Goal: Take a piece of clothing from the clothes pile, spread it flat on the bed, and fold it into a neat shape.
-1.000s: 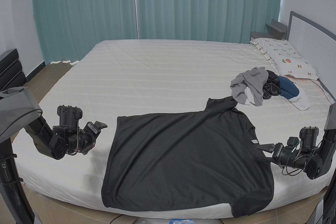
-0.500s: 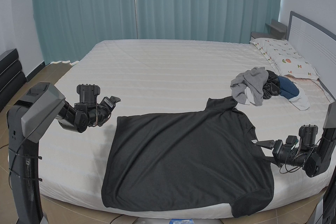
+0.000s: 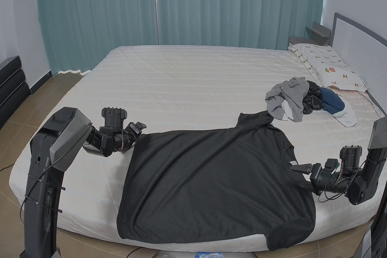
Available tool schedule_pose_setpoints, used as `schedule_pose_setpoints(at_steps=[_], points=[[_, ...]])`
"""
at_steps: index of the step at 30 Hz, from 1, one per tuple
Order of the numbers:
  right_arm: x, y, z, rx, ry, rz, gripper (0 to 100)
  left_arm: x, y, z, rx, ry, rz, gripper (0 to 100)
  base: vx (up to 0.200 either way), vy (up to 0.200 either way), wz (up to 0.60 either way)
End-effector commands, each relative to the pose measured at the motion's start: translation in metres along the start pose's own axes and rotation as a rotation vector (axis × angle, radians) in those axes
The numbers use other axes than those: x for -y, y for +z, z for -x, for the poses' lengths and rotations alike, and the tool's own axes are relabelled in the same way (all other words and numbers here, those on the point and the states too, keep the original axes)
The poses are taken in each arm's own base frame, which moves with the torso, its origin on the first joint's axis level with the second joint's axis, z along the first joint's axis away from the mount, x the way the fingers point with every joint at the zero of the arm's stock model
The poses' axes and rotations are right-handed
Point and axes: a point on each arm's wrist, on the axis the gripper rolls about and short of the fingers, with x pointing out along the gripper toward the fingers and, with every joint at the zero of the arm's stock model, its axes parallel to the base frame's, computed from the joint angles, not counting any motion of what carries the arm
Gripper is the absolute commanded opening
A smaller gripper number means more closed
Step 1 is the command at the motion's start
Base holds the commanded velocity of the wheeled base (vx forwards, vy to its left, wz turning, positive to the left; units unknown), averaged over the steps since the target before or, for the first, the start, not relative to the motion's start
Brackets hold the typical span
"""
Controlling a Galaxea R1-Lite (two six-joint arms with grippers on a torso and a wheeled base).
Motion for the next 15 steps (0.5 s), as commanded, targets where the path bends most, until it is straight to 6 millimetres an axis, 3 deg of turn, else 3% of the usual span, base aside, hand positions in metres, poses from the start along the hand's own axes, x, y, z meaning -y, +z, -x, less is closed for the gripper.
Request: schedule_pose_setpoints(at_steps=[1,15], points=[[0.001,-0.001,-0.001,-0.004,-0.005,-0.003,100,-0.002,-0.001,-0.005,0.001,-0.002,0.000,0,0.000,0.000,0.00],[0.002,0.003,0.000,0.012,0.001,-0.003,100,-0.001,0.017,-0.020,0.162,0.008,0.012,0,0.000,0.000,0.00]])
